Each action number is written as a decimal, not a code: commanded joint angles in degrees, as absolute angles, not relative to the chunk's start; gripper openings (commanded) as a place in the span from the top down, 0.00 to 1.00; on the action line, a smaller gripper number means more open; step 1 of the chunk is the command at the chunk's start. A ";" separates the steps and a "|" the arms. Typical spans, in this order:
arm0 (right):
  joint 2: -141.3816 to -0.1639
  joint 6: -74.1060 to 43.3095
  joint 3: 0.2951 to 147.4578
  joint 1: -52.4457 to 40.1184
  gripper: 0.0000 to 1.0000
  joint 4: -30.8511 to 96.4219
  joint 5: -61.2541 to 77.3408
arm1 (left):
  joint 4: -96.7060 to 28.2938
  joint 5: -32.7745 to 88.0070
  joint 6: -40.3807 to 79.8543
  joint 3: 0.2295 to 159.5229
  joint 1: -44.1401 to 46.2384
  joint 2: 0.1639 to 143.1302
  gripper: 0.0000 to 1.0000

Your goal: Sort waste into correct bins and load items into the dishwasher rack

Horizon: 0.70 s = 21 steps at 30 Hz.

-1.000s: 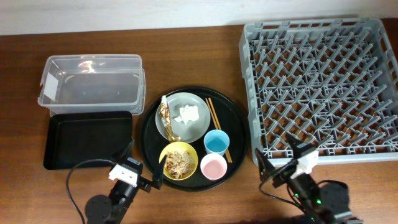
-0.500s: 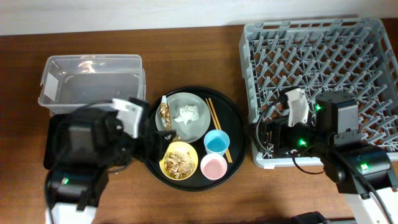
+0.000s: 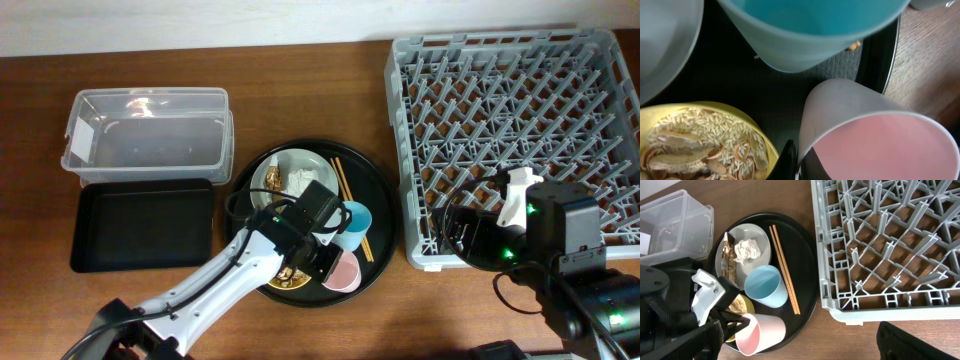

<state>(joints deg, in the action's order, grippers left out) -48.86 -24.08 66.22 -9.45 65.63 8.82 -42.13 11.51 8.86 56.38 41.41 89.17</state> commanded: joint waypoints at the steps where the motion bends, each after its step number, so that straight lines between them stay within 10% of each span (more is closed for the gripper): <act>1: -48.73 -24.45 66.98 -9.34 0.02 65.73 7.88 | -48.03 11.16 9.15 60.60 40.69 86.19 1.00; 5: -48.73 -21.74 66.98 -9.37 0.01 65.56 9.13 | -56.97 19.38 4.36 69.49 32.42 79.48 1.00; 10: -53.93 -4.49 66.96 -9.72 0.01 58.54 44.01 | -53.80 79.07 -10.70 70.54 13.43 78.78 1.00; 14: -62.81 1.93 66.98 -18.28 0.07 46.11 66.26 | -53.47 88.27 -10.61 70.54 13.32 78.78 1.00; 21: -63.75 2.55 66.98 -24.25 0.31 40.91 63.16 | -52.99 87.24 -10.13 70.54 13.32 78.78 1.00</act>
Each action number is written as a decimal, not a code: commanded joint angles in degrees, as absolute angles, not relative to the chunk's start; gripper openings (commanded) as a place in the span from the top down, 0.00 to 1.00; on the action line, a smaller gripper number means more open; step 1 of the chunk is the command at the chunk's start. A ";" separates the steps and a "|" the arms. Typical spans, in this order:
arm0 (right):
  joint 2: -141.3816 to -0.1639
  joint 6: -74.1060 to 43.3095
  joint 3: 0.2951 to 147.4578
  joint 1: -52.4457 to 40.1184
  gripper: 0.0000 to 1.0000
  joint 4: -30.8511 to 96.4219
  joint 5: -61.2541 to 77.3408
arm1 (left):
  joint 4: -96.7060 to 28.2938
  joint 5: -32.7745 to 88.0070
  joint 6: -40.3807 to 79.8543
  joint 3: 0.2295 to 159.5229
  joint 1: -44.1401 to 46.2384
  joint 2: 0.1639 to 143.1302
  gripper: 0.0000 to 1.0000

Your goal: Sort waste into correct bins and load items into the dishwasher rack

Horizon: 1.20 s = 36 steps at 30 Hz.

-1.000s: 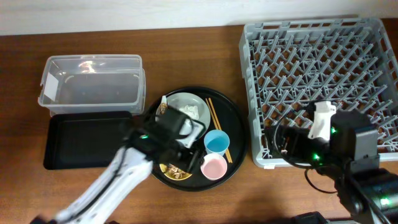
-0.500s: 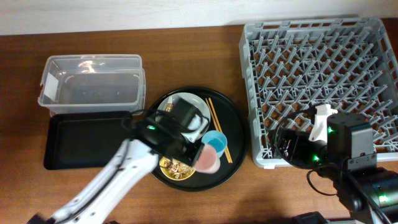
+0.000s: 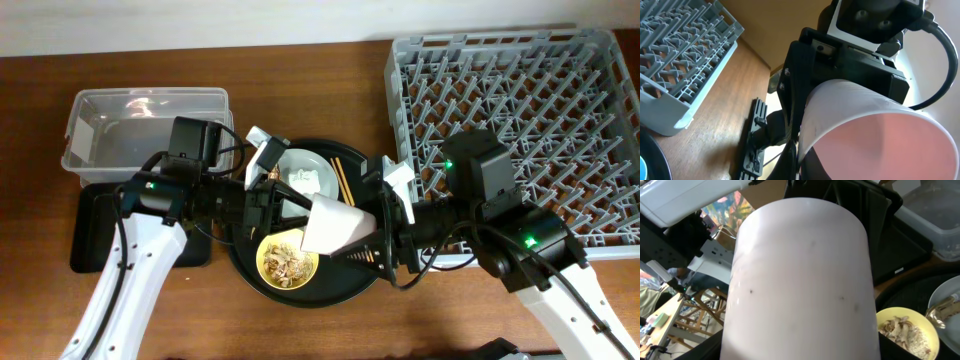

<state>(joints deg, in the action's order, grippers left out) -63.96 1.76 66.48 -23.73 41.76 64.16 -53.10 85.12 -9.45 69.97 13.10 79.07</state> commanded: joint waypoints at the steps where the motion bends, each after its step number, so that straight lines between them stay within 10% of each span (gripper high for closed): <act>1: -63.72 2.55 66.98 -24.25 0.31 40.80 63.02 | -52.99 87.24 -10.13 70.54 13.32 78.78 1.00; 3: -63.68 2.50 67.00 -24.23 0.07 39.75 62.08 | -53.01 87.22 -9.96 70.54 13.32 78.78 1.00; 10: -62.28 -1.13 67.00 -21.34 0.49 38.98 62.72 | -52.95 87.13 -9.98 70.54 13.32 78.78 1.00; 11: -62.02 -1.13 67.00 -21.32 0.53 39.09 61.80 | -52.97 85.82 -9.96 70.54 13.32 78.78 0.59; 16: -54.76 -8.91 67.96 -12.84 0.57 50.48 33.56 | -53.74 52.69 -4.03 70.54 13.32 78.78 0.01; 20: -55.35 -17.12 69.82 -0.78 0.57 71.31 -0.25 | -55.13 43.00 -2.15 70.54 13.32 78.78 0.01; 28: -80.51 -16.14 69.82 4.78 0.55 62.81 2.76 | -55.59 42.98 -2.17 70.54 13.32 78.78 0.01; 30: -84.25 -16.12 69.82 4.80 0.26 63.99 4.40 | -56.03 42.57 -2.17 70.54 13.34 78.78 0.01; 36: -75.61 -17.02 71.61 4.80 0.00 64.25 10.11 | -55.81 22.98 -2.11 70.41 22.44 79.00 0.11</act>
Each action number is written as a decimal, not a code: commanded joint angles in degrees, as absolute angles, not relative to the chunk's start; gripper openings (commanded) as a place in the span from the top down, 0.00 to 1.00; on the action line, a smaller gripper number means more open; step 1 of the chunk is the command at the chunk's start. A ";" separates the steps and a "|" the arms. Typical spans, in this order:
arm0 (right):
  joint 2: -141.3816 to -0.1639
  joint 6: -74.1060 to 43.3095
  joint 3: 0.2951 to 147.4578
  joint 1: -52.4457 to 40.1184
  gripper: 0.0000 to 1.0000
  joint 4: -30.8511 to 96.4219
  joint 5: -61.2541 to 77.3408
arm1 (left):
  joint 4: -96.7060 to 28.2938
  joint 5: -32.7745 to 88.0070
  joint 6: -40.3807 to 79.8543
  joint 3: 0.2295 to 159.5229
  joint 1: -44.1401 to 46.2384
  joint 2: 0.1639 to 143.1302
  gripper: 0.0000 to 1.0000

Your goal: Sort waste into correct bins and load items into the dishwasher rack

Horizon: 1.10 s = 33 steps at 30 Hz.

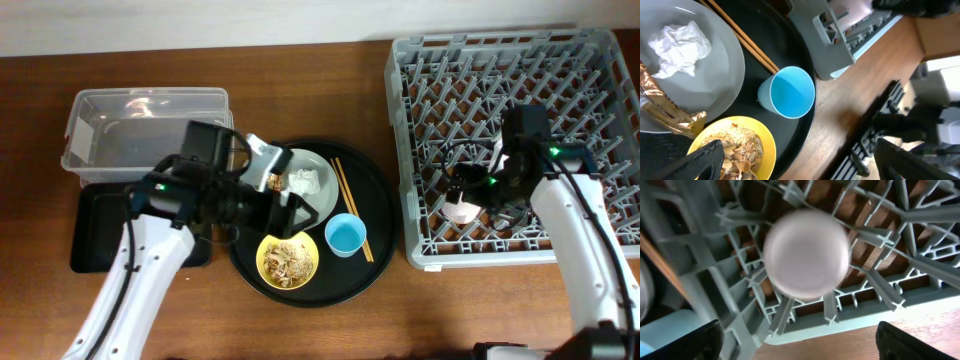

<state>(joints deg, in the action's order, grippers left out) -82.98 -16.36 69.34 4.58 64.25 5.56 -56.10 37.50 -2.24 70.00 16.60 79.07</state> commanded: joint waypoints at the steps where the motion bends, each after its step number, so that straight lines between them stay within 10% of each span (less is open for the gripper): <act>1: -70.48 -17.04 71.70 4.80 0.01 64.10 13.52 | -55.31 13.63 -0.78 70.26 26.76 80.05 0.16; 8: -47.59 -16.99 71.68 4.80 0.01 70.17 22.09 | -40.45 7.62 3.66 70.22 37.12 102.26 0.50; 11: -47.79 -16.99 71.68 4.80 0.01 71.11 22.11 | -40.80 9.67 4.84 70.26 37.12 103.77 1.00; 15: -47.79 -12.01 71.48 4.80 0.05 73.10 22.20 | -47.22 10.85 5.13 75.11 36.49 98.74 1.00; 18: -48.27 1.43 70.04 4.78 0.21 75.46 34.48 | -50.09 44.40 -3.40 79.59 28.93 90.02 1.00; 23: -49.76 10.28 67.70 4.69 0.10 66.28 63.16 | -45.89 86.26 -3.77 79.61 21.19 86.43 1.00; 29: -56.25 1.28 67.70 -7.25 0.09 47.07 68.36 | -45.67 88.07 -3.79 79.61 21.21 86.43 1.00; 33: -59.53 -2.44 67.70 -14.63 0.35 40.03 67.51 | -45.65 84.16 -3.79 79.61 21.21 86.43 1.00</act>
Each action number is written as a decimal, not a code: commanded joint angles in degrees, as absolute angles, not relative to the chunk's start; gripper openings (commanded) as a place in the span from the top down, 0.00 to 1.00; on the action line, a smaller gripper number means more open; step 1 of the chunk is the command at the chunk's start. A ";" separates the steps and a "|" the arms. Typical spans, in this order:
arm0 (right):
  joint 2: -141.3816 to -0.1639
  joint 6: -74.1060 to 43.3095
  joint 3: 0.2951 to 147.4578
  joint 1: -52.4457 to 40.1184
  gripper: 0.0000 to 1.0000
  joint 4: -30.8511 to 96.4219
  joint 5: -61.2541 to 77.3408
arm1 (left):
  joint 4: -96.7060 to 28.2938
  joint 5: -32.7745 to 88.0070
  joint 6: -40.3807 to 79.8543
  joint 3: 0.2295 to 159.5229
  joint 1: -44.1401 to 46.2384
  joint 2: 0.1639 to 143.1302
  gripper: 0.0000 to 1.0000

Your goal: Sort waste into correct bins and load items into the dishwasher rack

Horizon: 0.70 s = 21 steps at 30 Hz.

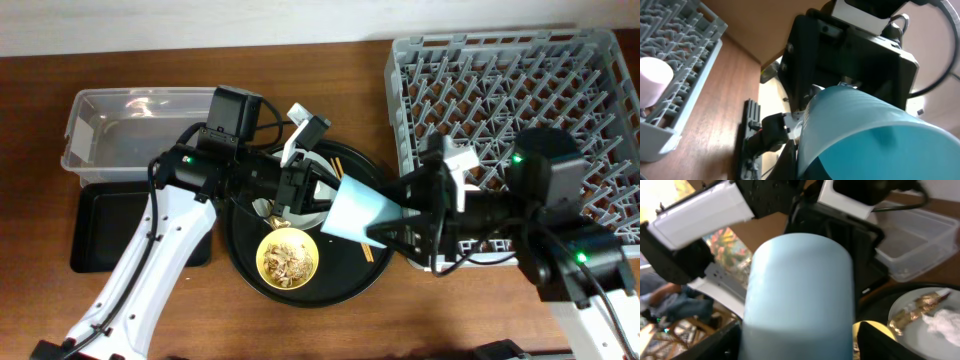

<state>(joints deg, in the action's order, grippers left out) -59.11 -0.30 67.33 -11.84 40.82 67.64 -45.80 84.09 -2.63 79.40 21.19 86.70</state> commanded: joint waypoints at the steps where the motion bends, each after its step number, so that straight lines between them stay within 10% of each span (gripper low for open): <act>1: -59.48 -2.46 67.70 -14.63 0.45 40.45 66.50 | -45.63 84.14 -3.79 79.61 21.19 86.43 1.00; 6: -59.46 -2.39 67.70 -14.61 0.18 44.36 64.05 | -43.05 83.44 -3.75 79.61 21.19 86.43 1.00; 10: -59.44 -2.39 67.72 -14.50 0.44 44.12 63.31 | -43.11 82.63 -3.73 79.61 21.19 86.43 1.00; 13: -57.28 -2.42 67.88 -11.20 0.48 45.34 57.65 | -45.47 74.11 -3.73 79.61 21.19 86.43 0.36; 17: -52.03 -2.44 71.11 3.38 0.48 62.96 35.90 | -56.18 34.24 0.56 79.61 21.19 86.43 0.21; 21: -55.59 -5.39 71.22 17.54 0.48 69.45 12.84 | -57.36 30.20 0.60 79.61 21.21 86.43 0.20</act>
